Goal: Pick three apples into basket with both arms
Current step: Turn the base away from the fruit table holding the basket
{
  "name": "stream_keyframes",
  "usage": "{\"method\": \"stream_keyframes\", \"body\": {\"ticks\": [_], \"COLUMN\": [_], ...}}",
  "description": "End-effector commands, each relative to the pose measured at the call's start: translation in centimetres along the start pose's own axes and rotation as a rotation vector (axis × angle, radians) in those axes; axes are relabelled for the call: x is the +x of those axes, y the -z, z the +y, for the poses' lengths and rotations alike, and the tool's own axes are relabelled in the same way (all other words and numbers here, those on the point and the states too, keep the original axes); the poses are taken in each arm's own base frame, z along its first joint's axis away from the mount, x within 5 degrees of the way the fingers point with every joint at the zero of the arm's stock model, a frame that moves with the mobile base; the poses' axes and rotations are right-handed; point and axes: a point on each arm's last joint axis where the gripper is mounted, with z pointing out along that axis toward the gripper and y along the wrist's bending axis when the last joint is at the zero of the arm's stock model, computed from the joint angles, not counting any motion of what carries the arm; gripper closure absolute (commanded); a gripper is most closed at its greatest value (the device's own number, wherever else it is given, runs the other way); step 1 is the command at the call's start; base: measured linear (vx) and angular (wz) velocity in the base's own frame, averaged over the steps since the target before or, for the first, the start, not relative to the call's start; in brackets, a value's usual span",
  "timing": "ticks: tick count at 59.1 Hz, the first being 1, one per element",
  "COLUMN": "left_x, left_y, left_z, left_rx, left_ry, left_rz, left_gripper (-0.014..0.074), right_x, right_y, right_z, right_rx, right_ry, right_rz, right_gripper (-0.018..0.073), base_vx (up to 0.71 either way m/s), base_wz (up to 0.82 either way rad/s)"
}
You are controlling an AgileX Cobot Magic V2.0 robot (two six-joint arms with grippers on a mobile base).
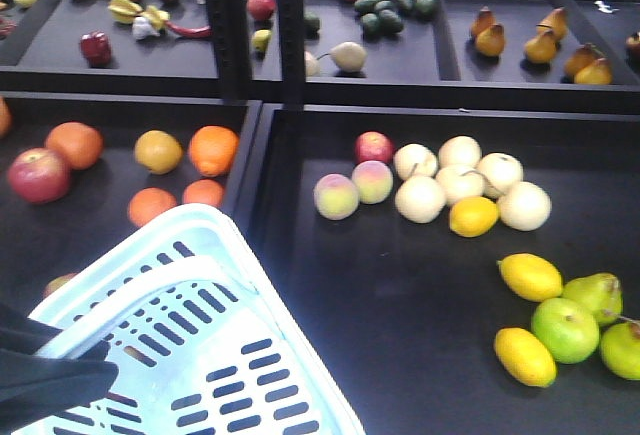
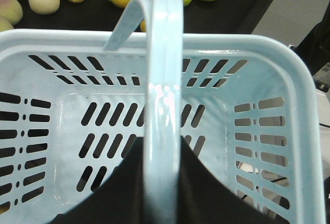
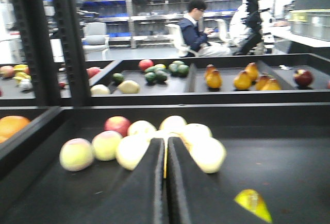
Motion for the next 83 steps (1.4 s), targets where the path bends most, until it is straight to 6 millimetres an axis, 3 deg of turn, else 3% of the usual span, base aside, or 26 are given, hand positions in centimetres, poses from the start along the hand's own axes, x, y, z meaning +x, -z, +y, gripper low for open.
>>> {"method": "stream_keyframes", "body": {"ticks": [1,83], "left_x": [-1.45,-1.45], "left_y": [0.84,0.84], "left_z": [-0.33,-0.33], "left_rx": [-0.005,-0.005], "left_ry": [0.010,0.010], "left_rz": [-0.118,-0.118], "left_gripper": [0.0603,0.0603], "right_x": [-0.37,-0.38], "right_y": [0.07,0.08], "right_z": [0.15,0.15], "right_rx": [-0.014,-0.015], "right_ry": [0.018,0.018], "right_rz": [-0.074,-0.075], "right_gripper": [0.0564,0.0564], "base_vx": [-0.10,-0.12], "base_wz": [0.33,0.43]}}
